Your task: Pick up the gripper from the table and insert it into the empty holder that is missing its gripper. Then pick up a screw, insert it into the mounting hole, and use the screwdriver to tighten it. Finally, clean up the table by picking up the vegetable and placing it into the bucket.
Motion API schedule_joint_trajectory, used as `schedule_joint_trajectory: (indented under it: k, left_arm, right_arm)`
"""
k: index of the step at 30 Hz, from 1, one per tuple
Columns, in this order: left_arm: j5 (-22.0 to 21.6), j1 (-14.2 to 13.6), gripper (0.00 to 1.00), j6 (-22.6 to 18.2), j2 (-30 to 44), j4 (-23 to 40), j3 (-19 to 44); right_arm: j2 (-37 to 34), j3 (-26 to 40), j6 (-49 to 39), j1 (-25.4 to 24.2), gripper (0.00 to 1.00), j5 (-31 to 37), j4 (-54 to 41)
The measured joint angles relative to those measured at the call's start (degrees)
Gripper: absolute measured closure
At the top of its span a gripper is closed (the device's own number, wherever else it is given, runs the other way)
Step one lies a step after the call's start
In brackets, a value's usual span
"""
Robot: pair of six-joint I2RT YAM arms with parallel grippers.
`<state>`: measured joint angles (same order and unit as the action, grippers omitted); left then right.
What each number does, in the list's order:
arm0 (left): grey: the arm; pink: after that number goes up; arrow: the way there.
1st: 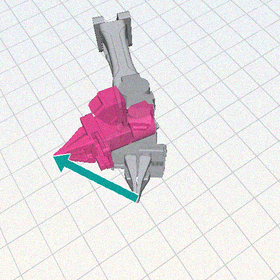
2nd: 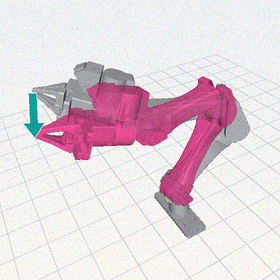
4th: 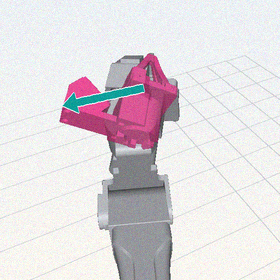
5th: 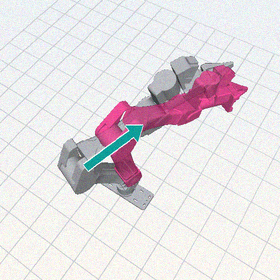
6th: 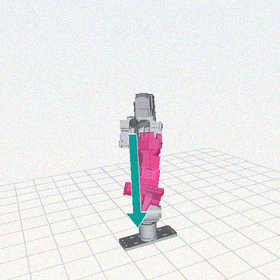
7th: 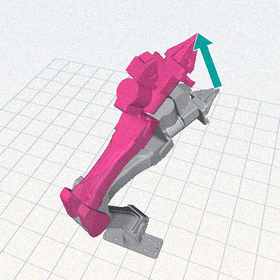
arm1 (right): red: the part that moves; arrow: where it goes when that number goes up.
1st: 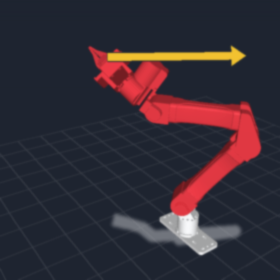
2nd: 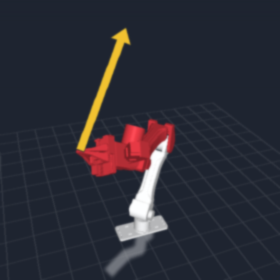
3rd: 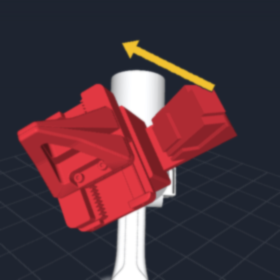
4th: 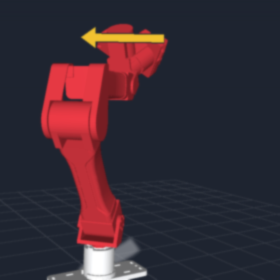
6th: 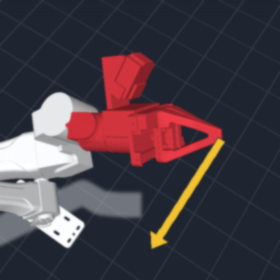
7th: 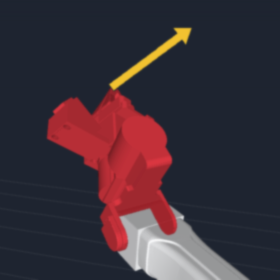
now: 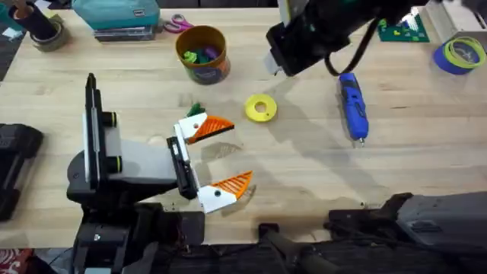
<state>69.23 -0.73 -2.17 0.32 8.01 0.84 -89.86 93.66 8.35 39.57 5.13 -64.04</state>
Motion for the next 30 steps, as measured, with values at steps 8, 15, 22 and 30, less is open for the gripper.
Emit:
schedule_joint_trajectory:
  k: [8,15,22,30]
  left_arm:
    - [0.0,0.0,0.015,0.0,0.0,0.0,0.0]
    - [0.0,0.0,0.015,0.0,0.0,0.0,0.0]
    - [0.0,0.0,0.015,0.0,0.0,0.0,0.0]
    - [0.0,0.0,0.015,0.0,0.0,0.0,0.0]
  right_arm:
    - [-0.2,4.8,-1.1,0.0,0.996,0.0,-5.3]
    - [-0.2,7.4,-2.2,0.0,0.996,0.0,-6.7]
    - [-0.2,7.4,-2.8,0.2,0.996,0.0,-6.4]
    - [-1.3,7.4,-6.7,6.4,0.996,-0.3,-5.0]
